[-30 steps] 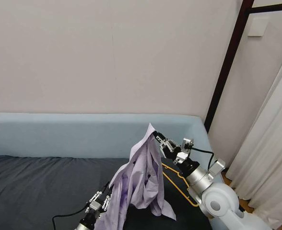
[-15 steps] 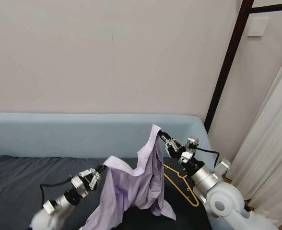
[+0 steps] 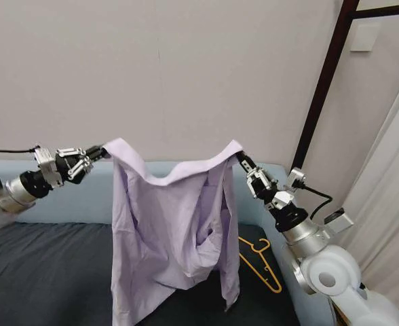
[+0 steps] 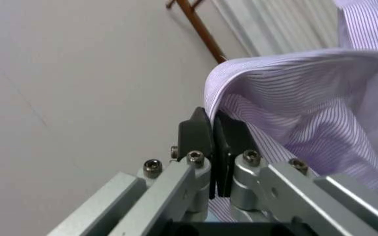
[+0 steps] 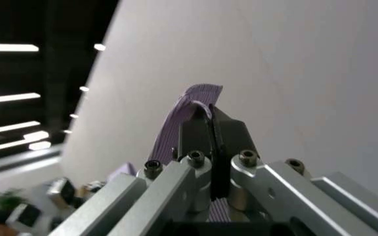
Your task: Pick up the clothes from the sofa and hang them on the clothes hanger.
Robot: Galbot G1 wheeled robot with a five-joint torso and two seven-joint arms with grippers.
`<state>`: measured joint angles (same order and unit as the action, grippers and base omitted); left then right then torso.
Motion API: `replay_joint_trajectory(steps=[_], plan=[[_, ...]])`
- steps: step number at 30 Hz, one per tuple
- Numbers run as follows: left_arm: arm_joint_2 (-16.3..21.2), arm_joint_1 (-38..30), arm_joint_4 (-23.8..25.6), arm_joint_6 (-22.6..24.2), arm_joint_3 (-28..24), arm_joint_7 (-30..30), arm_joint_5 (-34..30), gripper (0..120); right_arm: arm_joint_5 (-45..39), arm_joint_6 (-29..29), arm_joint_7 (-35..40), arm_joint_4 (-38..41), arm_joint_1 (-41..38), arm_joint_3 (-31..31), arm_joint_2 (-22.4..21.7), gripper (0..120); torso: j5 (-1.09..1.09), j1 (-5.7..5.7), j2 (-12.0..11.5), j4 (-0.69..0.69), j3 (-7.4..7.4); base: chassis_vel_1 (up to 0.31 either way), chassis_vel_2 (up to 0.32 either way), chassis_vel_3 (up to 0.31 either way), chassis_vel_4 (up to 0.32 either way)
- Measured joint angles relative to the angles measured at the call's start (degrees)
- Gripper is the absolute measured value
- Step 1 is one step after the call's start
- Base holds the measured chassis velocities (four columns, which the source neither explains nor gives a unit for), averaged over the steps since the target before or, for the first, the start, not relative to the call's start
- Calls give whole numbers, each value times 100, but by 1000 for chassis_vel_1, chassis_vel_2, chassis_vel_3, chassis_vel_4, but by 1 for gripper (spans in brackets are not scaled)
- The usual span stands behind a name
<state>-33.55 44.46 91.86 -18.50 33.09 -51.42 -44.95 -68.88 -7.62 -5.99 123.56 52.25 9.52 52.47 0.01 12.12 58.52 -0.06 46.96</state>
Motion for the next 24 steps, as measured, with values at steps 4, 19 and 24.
replay_joint_trajectory(steps=[4,19,24], plan=[[-318,317,-70,-6,1,-119,936,0,950,260,729,-107,422,-168,24,0,-8,1,0,0,1,0,0,0,0],[-1291,552,-630,-32,-257,-1169,3357,0,2060,2128,1941,-1277,846,-839,651,2,-2,1,0,0,1,0,0,0,0],[-1322,533,-782,-31,-239,-737,3481,0,2127,2756,1907,-1842,877,-627,756,22,-2,1,0,-1,1,0,0,0,0]])
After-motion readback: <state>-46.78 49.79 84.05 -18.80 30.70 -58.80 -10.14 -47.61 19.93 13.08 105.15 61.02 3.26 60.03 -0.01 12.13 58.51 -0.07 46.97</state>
